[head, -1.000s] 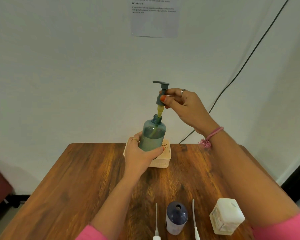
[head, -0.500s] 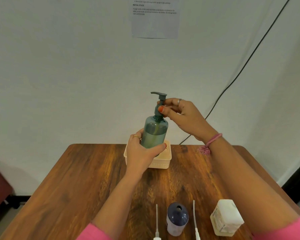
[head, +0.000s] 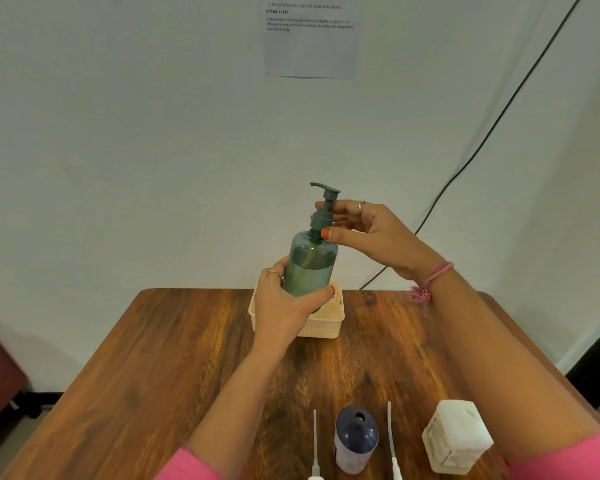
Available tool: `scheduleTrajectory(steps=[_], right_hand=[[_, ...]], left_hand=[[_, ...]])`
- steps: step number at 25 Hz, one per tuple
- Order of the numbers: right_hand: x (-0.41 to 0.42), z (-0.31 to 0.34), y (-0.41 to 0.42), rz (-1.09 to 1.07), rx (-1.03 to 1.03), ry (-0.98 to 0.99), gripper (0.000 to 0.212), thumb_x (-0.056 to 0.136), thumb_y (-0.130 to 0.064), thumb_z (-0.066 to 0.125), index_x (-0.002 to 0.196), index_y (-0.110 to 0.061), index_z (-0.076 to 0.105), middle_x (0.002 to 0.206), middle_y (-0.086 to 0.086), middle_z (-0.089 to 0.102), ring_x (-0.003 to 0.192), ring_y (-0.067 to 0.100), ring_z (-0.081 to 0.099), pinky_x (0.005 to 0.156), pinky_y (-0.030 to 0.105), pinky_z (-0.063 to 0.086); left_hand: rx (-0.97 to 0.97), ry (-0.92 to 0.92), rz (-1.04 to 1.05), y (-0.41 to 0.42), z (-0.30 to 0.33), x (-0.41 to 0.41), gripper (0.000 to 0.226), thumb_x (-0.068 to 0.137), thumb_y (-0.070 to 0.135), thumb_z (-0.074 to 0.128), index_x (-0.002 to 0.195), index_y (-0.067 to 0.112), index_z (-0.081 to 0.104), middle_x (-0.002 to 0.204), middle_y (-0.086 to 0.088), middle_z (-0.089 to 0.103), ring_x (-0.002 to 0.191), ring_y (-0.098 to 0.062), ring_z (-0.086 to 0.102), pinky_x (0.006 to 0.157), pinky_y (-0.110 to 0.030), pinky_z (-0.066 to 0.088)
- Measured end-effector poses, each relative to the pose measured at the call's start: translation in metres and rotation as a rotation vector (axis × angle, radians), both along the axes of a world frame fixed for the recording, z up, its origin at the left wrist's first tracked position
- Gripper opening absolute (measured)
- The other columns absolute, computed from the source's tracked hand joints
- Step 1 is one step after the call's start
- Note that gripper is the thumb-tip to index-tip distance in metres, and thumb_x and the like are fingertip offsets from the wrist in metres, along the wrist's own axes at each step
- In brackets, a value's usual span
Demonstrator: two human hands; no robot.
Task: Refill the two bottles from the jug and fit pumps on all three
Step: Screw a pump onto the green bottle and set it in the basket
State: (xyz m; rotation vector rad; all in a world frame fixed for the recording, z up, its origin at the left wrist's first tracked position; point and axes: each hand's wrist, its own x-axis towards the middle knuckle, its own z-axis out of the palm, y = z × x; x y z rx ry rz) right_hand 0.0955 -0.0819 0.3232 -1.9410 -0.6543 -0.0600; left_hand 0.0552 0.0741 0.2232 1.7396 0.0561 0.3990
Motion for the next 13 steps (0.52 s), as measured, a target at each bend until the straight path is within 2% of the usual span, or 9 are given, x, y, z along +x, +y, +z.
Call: scheduleTrajectory(steps=[3,7,11,13], right_hand=[[0.001,-0.004,0.003,-0.005,0.041,0.010,0.039,0.084,-0.013,0.069,0.122,-0.015,0.060,0.114,0.003,0.069,0.106,0.015,0.064,0.096,0.032,0.050],[0.001,-0.004,0.009,-0.028,0.085,0.078,0.035,0.079,-0.015,0.075,0.111,-0.012,0.062,0.102,0.004,0.071,0.092,0.013,0.068,0.088,0.029,0.054],[0.003,-0.007,0.011,-0.073,0.064,0.105,0.030,0.077,-0.024,0.076,0.104,-0.017,0.062,0.106,0.005,0.069,0.095,0.019,0.066,0.093,0.040,0.053],[0.003,-0.007,0.009,-0.057,0.037,0.134,0.034,0.080,-0.027,0.073,0.111,-0.020,0.061,0.112,0.004,0.066,0.104,0.020,0.064,0.096,0.044,0.050]], left_hand=[[-0.002,0.006,0.006,0.001,0.000,-0.001,0.075,0.054,0.040,0.087,0.121,0.028,0.055,0.112,0.006,0.056,0.103,-0.009,0.057,0.086,-0.040,0.056],[-0.004,0.006,0.006,0.002,-0.001,-0.003,0.074,0.055,0.036,0.088,0.121,0.028,0.055,0.111,0.006,0.055,0.103,-0.011,0.057,0.086,-0.041,0.055],[0.024,-0.002,0.004,0.001,-0.001,-0.003,0.078,0.054,0.039,0.087,0.123,0.026,0.055,0.110,0.006,0.054,0.104,-0.012,0.056,0.085,-0.042,0.056],[0.033,-0.009,0.003,0.000,-0.001,-0.003,0.078,0.053,0.041,0.086,0.123,0.026,0.055,0.109,0.006,0.054,0.105,-0.013,0.056,0.085,-0.042,0.055]])
